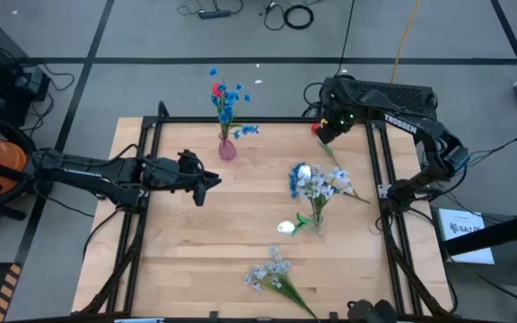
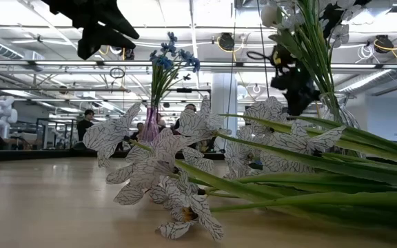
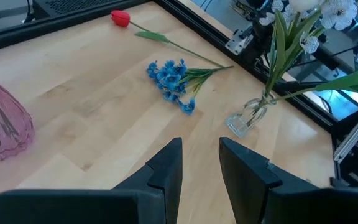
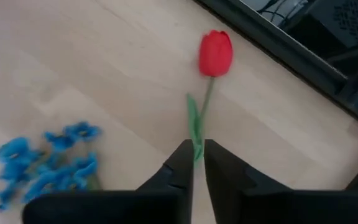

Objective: Sort flowers into vase by color
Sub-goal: Put the red flower into the pink vase

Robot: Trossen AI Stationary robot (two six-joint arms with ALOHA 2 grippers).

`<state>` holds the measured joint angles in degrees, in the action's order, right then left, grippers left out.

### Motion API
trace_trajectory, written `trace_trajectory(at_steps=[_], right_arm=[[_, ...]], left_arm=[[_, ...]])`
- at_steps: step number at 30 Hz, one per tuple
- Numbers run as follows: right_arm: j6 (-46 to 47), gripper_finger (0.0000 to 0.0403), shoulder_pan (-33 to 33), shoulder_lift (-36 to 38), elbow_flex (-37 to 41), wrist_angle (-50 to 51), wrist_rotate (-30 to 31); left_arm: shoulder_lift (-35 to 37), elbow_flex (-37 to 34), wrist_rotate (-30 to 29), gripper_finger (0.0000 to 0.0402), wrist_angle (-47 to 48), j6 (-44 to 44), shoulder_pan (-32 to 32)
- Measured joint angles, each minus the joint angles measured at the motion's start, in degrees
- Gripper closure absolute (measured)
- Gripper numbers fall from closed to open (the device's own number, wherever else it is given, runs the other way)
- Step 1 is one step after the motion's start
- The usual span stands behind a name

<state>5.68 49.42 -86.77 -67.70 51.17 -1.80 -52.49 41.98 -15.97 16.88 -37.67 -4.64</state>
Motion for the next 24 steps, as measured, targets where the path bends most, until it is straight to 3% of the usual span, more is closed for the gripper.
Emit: trace_trajectory(at_steps=[15,20,24], right_arm=[[2.2,0.0239,1.6,0.2,20.0,-17.7,0.3],[5.1,0.0231,0.8,0.0,23.9,-24.2,0.2],[5.2,0.0248,-0.9,-0.2,26.6,-28.0,0.2]], left_arm=[[0.0,0.0,-3.2,0.0291,0.0,-2.6,0.0],[0.0,0.0,-3.5,0.0291,0.0,-2.6,0.0],[0.0,0.0,-3.7,0.0291,0.0,-2.6,0.0]])
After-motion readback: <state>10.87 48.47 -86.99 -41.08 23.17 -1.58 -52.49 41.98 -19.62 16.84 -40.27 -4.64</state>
